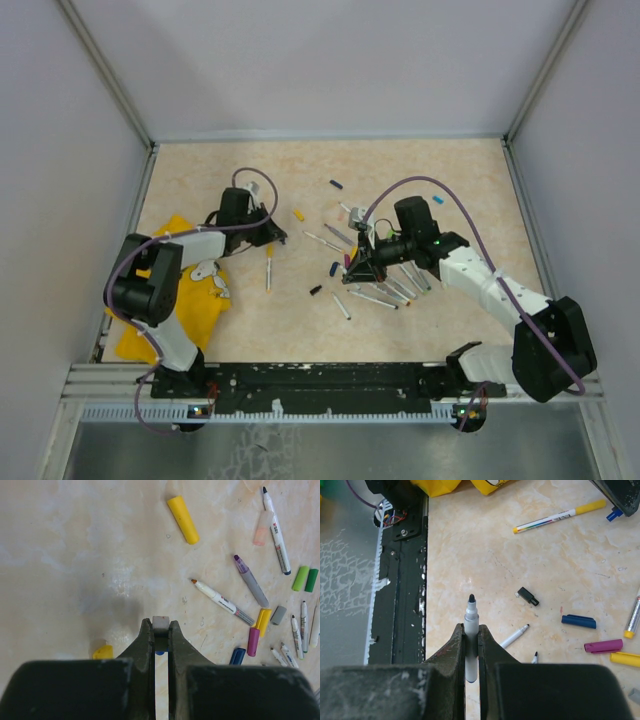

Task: Open the pen caps
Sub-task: Place the pen cap at the center of the board.

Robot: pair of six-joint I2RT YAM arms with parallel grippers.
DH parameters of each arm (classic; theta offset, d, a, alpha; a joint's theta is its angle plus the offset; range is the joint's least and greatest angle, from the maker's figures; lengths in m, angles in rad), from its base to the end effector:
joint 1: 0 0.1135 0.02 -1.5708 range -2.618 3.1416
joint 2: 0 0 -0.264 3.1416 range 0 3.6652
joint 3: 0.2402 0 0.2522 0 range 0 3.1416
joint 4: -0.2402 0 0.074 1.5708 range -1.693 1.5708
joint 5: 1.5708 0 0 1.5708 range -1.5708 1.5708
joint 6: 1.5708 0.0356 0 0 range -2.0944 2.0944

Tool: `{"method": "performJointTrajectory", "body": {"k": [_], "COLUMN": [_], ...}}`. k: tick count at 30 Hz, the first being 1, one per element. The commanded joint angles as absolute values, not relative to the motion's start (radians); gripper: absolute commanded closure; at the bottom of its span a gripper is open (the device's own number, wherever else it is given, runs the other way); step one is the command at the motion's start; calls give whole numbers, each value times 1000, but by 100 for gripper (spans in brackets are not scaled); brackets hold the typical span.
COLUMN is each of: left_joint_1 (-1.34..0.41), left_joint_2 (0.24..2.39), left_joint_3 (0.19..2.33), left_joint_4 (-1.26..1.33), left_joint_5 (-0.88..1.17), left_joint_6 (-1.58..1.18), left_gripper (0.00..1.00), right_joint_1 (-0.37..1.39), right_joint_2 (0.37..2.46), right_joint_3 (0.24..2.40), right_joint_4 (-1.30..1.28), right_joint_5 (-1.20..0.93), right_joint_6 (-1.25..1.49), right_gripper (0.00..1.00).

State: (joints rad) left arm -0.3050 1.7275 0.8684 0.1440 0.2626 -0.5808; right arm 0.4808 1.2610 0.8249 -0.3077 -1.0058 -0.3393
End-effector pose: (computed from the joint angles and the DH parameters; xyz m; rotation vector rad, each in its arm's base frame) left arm 0.3296 -0.1135 0.1569 -0.1844 2.3673 -0.7460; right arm 0.2125 0.1448 0.2528 -1.3075 1.7311 1.2225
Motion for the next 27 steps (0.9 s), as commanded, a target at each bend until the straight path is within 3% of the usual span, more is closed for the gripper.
{"method": "performJointTrajectory", "body": {"k": [1,11,27], "left_joint_1": [-298,-293,-290], "left_joint_2": [1764,1870,1873], "left_joint_3": [916,1078,1111], "left_joint_4": [123,35,-29], "left_joint_5": [267,251,177], "left_joint_6": [-555,-547,-530], "left_gripper": [98,96,79], "right_joint_1": [474,474,474], "right_joint_2": [1238,1237,1234], "right_joint_3": [867,867,868], "right_joint_4": [-301,-302,-304], "right_joint_5": [-1011,-1009,-1008], "right_joint_6": [-354,-356,-357], "right_gripper": [100,100,100]}}
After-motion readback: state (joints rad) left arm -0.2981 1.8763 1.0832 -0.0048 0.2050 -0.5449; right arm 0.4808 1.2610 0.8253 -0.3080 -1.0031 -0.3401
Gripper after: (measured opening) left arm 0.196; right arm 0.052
